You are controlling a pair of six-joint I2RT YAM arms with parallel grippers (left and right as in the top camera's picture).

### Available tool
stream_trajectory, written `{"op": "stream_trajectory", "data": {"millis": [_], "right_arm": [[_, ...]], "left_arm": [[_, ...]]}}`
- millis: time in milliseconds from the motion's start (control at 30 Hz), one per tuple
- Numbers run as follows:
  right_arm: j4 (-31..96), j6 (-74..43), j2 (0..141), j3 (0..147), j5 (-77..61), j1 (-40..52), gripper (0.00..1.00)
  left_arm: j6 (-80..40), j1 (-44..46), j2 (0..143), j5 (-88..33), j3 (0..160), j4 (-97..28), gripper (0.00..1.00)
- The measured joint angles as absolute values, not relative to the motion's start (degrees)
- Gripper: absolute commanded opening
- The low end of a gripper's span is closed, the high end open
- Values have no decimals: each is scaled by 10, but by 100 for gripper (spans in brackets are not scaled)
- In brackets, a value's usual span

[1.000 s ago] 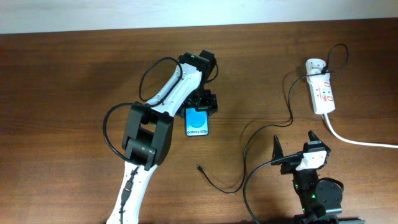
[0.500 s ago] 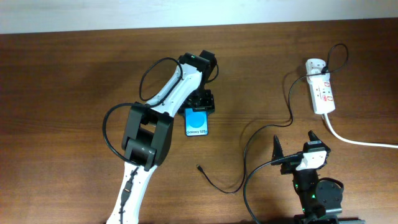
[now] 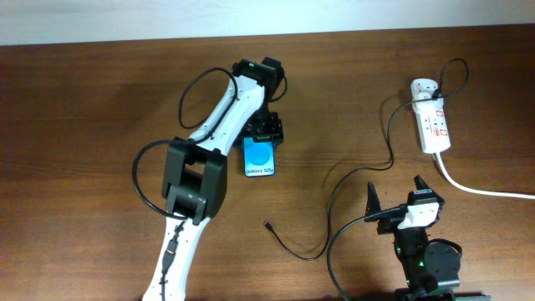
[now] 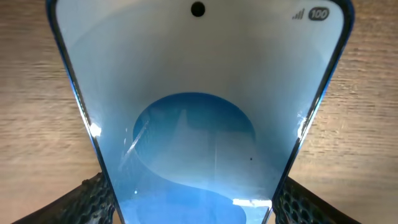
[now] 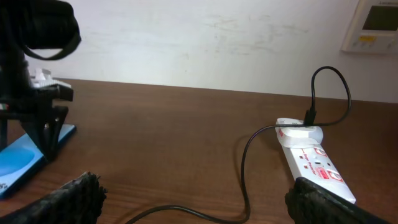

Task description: Plug charger to phone and switch on socket

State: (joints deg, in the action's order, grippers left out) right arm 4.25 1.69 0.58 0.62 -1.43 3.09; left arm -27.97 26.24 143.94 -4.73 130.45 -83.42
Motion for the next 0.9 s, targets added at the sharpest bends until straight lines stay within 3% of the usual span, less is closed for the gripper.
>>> {"op": "stream_trajectory", "data": {"millis": [100, 367, 600, 900], "right_arm": [[43, 17, 6, 6, -15, 31, 98], [43, 17, 6, 6, -15, 31, 98], [43, 17, 6, 6, -15, 31, 98], [43, 17, 6, 6, -15, 31, 98]], "left_arm": [[-234, 247, 1439, -131, 1327, -858, 76], [-80, 156, 1440, -501, 1329, -943, 76], [-43, 106, 1440, -756, 1329, -965, 73], [-111, 63, 1440, -865, 1329, -966, 77]]}}
